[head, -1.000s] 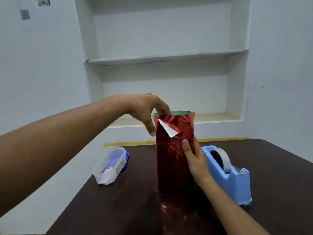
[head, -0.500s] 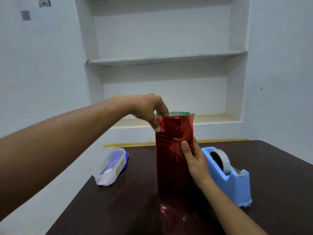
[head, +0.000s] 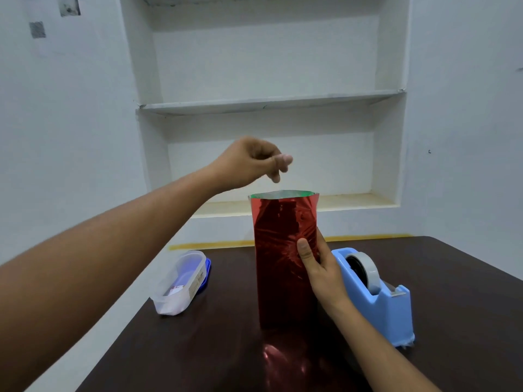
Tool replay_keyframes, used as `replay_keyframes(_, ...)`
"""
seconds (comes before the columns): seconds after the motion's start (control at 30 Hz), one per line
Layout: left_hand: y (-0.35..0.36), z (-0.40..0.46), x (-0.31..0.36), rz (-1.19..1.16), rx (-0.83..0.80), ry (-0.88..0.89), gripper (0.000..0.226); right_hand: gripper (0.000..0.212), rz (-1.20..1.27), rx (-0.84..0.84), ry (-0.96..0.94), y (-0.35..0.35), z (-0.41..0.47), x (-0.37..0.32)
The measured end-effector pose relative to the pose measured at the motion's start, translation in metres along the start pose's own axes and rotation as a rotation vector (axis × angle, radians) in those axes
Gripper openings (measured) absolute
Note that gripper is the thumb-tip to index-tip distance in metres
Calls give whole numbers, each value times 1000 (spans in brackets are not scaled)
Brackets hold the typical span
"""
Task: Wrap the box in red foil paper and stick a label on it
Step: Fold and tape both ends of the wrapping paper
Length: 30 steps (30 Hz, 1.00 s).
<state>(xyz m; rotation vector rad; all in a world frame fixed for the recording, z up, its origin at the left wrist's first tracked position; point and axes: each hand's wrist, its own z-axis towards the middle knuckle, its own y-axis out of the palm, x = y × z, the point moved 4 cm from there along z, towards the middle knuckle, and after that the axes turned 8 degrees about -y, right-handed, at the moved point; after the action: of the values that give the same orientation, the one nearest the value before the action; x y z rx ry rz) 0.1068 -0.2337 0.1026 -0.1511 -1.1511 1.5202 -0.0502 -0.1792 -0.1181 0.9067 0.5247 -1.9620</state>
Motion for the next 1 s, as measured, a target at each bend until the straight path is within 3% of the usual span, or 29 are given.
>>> replay_keyframes(0.13, 7, -28, -37, -128, 326, -91, 16, 68, 13, -3, 56, -1, 1, -8)
replay_keyframes(0.2, 19, -51, -67, -294, 515, -267, 10, 72, 48, 33, 65, -3, 4, -14)
replay_keyframes(0.27, 38, -68, -93, -492, 550, -466, 15, 79, 59, 69, 75, -6, 12, -25)
replay_keyframes(0.4, 66, -76, -105, -679, 348, -597, 15, 92, -1, 51, 94, -15, 34, -54)
replay_keyframes(0.57, 71, -66, -90, -632, 177, -564, 20, 41, -80, -22, 104, -24, 63, -97)
replay_keyframes(0.67, 69, -63, -84, -582, 66, -565, 26, 25, -179, -102, 179, -21, 82, -112)
replay_keyframes(0.8, 66, -62, -79, -520, -25, -556, 21, 24, -424, -294, 278, -10, 104, -125)
replay_keyframes(1.0, 62, -60, -77, -503, -118, -542, 30, 33, -699, -582, 365, 5, 108, -129)
